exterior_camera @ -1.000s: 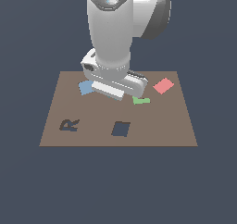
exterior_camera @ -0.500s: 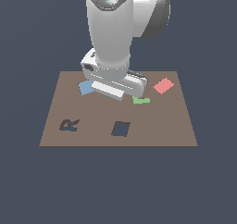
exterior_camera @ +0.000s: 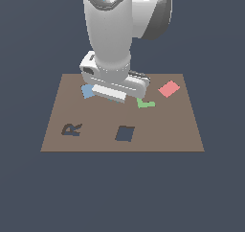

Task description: Insert a designated object into the corresponding slot on a board.

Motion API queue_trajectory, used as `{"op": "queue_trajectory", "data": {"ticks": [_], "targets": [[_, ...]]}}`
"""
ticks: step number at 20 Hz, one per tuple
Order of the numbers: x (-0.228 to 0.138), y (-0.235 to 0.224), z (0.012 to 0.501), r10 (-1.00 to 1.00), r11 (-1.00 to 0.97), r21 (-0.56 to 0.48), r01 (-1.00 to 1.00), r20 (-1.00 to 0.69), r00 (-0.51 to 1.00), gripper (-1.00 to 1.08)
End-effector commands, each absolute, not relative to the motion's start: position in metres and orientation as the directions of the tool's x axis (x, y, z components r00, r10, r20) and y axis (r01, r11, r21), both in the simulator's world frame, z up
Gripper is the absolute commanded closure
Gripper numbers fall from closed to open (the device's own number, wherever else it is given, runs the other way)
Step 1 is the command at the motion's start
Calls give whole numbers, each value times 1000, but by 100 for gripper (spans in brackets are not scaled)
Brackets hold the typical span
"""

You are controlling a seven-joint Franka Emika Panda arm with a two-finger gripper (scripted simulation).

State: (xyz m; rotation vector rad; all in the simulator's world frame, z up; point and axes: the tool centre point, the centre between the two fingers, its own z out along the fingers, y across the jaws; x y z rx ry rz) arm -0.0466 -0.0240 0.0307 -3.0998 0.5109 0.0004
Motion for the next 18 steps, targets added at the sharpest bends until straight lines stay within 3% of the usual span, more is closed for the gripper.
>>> {"op": "queue_trajectory", "data": {"ticks": [1,18], "targets": [[-47,-29,31,-285,-958,0,-285,0,958,108],[-44,-85,34,174,-985,0,174,1,985,108]]}}
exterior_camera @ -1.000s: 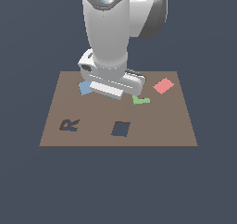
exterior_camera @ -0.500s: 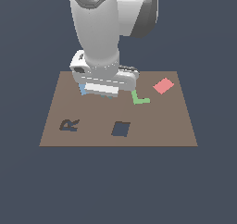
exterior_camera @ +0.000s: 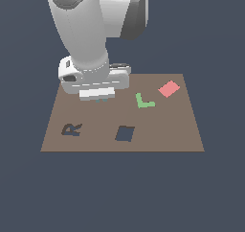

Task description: Insert a designated object into the corresponding slot on a board.

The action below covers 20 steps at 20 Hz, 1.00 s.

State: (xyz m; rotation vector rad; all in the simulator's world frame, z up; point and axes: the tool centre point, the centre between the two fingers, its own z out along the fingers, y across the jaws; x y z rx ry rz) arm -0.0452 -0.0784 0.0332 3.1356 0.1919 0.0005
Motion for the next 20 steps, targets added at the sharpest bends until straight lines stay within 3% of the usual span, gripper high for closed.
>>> {"op": "queue_trajectory", "data": {"ticks": [1,10,20], "targets": [[-42,-89,34,208,-978,0,208,1,978,108],[-24,-123,36,500,-866,1,500,1,866,108],[10,-152,38,775,-632,1,775,1,632,108]]}}
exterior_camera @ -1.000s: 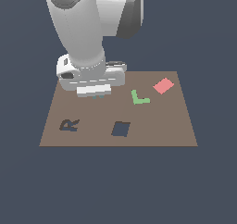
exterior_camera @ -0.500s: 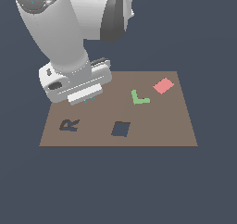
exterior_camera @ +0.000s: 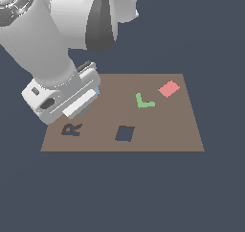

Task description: Insert a designated object into the corresponding slot on a board.

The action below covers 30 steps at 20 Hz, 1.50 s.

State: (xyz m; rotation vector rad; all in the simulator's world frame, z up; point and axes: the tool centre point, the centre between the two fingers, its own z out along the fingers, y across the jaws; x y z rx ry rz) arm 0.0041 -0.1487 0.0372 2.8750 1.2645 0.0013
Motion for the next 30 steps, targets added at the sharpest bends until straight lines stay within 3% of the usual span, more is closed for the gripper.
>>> {"op": "queue_trajectory", "data": {"ticks": [1,17,30], "targets": [[14,-155,38,798,-602,1,798,1,602,108],[68,-167,40,980,-201,1,980,0,201,108],[83,-164,40,997,-81,0,997,0,81,108]]}}
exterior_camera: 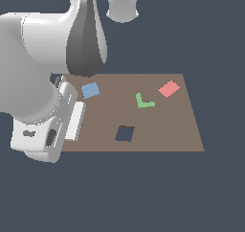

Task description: Insert a designated object into the corresponding slot on a board.

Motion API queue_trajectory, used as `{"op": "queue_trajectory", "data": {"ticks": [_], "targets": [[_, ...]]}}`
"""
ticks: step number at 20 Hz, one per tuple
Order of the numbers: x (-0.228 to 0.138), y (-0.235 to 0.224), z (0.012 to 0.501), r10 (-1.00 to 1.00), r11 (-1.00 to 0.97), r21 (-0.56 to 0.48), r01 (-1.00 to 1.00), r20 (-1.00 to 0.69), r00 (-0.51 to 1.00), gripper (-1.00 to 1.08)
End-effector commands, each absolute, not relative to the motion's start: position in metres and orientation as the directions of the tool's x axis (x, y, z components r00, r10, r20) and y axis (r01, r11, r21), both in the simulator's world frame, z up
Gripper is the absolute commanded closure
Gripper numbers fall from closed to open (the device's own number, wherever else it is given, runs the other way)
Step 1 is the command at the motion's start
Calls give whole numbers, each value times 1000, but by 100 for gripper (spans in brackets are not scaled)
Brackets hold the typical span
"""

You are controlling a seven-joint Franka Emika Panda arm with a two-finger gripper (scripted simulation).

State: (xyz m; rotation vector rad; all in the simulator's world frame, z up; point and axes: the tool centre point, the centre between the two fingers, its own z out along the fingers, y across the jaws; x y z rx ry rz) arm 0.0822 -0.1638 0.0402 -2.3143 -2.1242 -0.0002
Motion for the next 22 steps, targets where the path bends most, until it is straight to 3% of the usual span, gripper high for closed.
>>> {"op": "queue_trajectory", "data": {"ticks": [1,12,13,22], "targets": [[83,-164,40,997,-81,0,997,0,81,108],[83,-163,30,996,-88,2,996,-1,88,108],[83,-163,30,996,-88,2,996,-1,88,-92],[83,-163,30,996,-88,2,996,-1,88,-92]]}}
